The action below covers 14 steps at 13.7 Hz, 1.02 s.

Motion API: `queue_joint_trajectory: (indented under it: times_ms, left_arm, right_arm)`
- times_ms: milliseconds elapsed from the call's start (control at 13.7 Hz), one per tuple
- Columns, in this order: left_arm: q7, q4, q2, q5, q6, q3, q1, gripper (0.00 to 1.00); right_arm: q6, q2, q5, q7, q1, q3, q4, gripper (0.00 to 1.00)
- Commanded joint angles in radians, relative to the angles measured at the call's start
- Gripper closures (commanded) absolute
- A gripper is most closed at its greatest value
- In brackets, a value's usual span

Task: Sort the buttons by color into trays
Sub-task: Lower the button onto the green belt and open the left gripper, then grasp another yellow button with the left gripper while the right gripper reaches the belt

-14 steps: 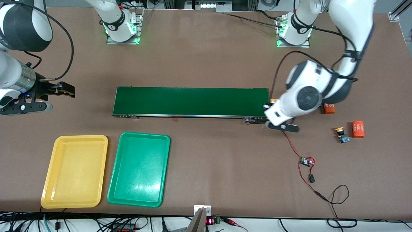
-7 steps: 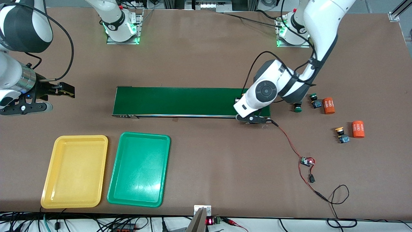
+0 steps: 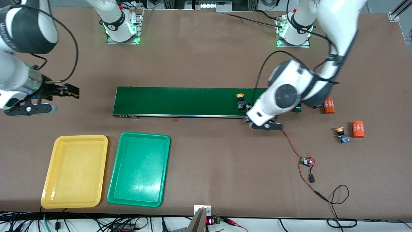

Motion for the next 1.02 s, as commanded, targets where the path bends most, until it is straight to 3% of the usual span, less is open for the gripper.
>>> queue_joint_trajectory:
  times_ms: [0,146,438,657,949]
  left_arm:
    - [0.029,0.056,0.042,0.125,-0.042,0.061,0.073,0.00]
    - [0.038,0.060,0.076,0.218,-0.037,0.084,0.125,0.00]
    - [0.038,0.148,0.191,0.243,-0.009,0.098,0.297,0.00]
    - [0.159,0.167,0.244,0.268,0.146,0.112,0.377,0.00]
    - [0.336,0.120,0.303,0.261,0.288,0.116,0.489,0.00]
  right_arm:
    - [0.051,-0.012,0.024,0.159,0.108,0.004,-0.026,0.00]
    - [0.109,-0.011,0.051,0.233,0.157,0.004,-0.058,0.00]
    - [0.286,-0.012,0.072,0.291,0.237,0.004,-0.202,0.00]
    - [0.369,-0.025,0.072,0.321,0.269,0.009,-0.293,0.00]
    - [0.418,-0.011,0.072,0.376,0.295,0.009,-0.317,0.00]
